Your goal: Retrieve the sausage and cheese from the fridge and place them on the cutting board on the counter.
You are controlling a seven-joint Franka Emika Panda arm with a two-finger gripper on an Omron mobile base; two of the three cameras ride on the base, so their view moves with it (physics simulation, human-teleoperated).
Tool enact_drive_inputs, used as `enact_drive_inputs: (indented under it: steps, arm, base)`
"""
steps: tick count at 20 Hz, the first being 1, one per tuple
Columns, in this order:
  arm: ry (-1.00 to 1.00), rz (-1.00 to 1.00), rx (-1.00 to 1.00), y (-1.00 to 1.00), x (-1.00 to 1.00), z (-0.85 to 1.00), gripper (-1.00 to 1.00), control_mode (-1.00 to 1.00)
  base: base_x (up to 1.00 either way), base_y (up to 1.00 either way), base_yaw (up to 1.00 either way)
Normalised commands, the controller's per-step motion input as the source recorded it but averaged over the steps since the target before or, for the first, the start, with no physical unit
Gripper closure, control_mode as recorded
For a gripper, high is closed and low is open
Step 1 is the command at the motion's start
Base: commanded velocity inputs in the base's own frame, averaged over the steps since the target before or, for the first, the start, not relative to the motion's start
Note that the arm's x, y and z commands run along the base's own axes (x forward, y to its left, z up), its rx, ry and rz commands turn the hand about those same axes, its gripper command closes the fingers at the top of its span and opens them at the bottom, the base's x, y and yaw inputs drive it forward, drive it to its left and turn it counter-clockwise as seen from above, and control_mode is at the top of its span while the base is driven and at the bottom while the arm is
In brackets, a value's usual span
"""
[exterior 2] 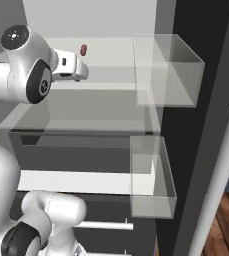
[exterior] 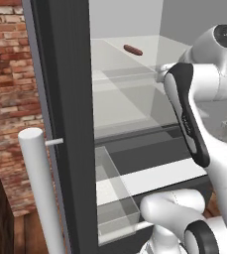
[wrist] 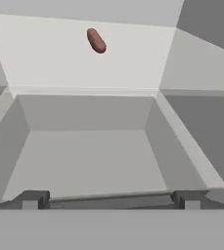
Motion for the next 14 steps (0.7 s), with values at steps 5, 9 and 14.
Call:
enact_drive_inputs:
  steps: [5,9,14]
  arm:
    - [0.07,0.00,0.00,0.12,0.92,0.46,-1.00,-1.00]
    - [0.14,0.00,0.00,0.12,0.99,0.44,-1.00,-1.00]
    - [0.01,0.02,0.00,0.08,1.00,-0.03,-1.00,-1.00]
  base:
    - [0.00,0.00,0.00]
    - [0.00,0.00,0.00]
    - [0.00,0.00,0.00]
